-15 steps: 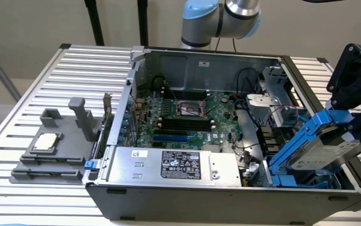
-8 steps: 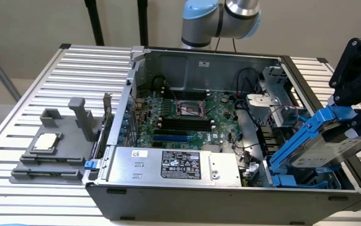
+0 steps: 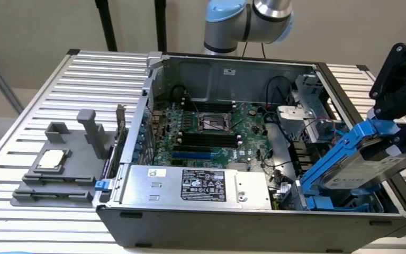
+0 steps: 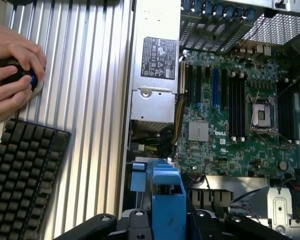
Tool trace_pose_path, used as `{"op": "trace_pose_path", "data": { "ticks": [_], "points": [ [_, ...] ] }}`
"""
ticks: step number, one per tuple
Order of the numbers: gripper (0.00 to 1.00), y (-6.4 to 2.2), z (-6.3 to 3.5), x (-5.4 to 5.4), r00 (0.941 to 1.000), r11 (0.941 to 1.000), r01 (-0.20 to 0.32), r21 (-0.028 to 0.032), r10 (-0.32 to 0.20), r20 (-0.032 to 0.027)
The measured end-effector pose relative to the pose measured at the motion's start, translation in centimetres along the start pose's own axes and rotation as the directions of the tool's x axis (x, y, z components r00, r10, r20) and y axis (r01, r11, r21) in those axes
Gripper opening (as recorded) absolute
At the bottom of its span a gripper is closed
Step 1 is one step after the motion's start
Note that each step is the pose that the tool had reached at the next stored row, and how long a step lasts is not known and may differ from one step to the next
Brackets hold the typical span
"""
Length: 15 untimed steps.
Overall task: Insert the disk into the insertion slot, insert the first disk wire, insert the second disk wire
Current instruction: 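Insert the disk into the insertion slot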
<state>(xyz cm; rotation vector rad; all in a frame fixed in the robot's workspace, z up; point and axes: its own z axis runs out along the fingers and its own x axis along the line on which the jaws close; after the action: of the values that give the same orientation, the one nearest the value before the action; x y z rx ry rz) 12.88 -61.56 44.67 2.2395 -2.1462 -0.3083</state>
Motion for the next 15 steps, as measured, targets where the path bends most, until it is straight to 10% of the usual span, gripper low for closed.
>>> {"op": "trace_pose_path", "data": {
  "ticks": [15],
  "points": [
    [0.32,-0.72,0.56,0.10,1.0000,1.0000,0.000,-0.0092,0.000,0.0003]
  ]
}}
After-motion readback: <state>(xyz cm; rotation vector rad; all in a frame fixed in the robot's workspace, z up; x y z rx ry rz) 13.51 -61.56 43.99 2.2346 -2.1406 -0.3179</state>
